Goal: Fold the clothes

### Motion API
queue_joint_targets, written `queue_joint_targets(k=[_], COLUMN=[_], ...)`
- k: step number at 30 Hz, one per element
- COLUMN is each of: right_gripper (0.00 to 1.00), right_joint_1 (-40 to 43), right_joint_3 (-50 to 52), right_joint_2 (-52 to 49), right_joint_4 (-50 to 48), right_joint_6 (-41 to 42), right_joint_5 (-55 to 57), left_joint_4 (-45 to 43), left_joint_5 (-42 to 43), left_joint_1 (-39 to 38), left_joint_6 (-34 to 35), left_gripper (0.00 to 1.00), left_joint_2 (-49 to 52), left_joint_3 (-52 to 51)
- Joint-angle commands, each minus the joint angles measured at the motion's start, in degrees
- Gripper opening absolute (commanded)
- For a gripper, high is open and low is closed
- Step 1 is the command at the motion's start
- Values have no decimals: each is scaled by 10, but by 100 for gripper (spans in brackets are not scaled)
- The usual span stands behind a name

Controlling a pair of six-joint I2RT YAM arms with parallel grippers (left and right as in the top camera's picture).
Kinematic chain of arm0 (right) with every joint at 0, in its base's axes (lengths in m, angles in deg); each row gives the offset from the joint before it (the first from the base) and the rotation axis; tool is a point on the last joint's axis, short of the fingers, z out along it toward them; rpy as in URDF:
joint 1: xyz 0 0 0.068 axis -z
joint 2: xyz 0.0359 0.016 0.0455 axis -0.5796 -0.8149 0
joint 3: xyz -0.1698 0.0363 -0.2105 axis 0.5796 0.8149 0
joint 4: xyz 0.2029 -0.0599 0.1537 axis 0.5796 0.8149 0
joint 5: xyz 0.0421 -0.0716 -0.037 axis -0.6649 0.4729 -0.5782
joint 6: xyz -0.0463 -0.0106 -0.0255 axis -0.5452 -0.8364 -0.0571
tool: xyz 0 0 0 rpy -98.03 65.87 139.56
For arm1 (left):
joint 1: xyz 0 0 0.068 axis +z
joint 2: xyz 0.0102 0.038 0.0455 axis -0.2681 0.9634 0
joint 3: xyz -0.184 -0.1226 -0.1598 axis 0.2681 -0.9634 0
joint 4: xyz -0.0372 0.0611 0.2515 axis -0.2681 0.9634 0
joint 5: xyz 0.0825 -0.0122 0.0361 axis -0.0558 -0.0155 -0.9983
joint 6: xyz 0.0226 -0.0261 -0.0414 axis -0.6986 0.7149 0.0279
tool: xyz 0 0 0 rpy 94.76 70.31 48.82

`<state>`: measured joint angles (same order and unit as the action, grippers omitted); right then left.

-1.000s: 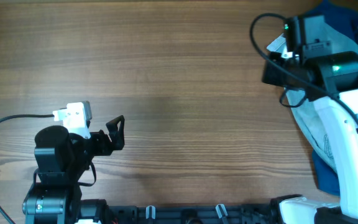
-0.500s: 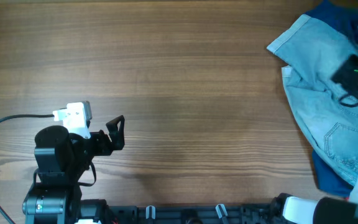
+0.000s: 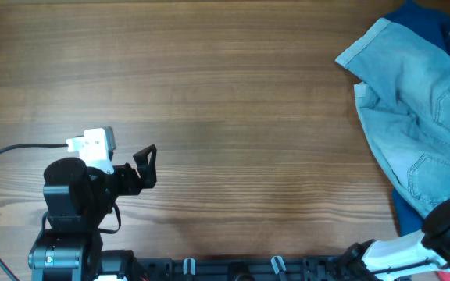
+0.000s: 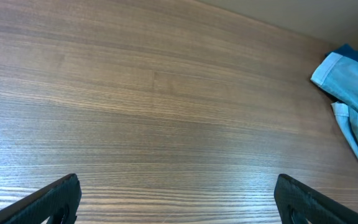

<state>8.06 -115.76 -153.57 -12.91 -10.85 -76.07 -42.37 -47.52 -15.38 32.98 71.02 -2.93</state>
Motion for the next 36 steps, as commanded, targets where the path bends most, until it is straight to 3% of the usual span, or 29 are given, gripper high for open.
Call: queue_joint_targets(k=[1,14,33,35,36], right_gripper=[63,62,62,58,48], right_joint_1=[29,77,78,78,78], right_joint_3=[11,161,199,207,208], right_joint_2=[-15,-15,-28,-34,-34], right_joint_4=[-15,-238,-336,-338,-338], right_joint_6=[48,72,106,112,117], right_joint_5=[-14,-40,-100,-100,-100], left_joint_4=[-2,-2,-2,-2,-2], left_joint_5=[11,11,11,11,11], left_joint_1=[0,0,0,0,0], left_joint_6=[5,5,6,6,6], left_gripper=[100,100,100,100,100], left_joint_2=[0,0,0,0,0], left_joint_3=[10,10,10,10,10])
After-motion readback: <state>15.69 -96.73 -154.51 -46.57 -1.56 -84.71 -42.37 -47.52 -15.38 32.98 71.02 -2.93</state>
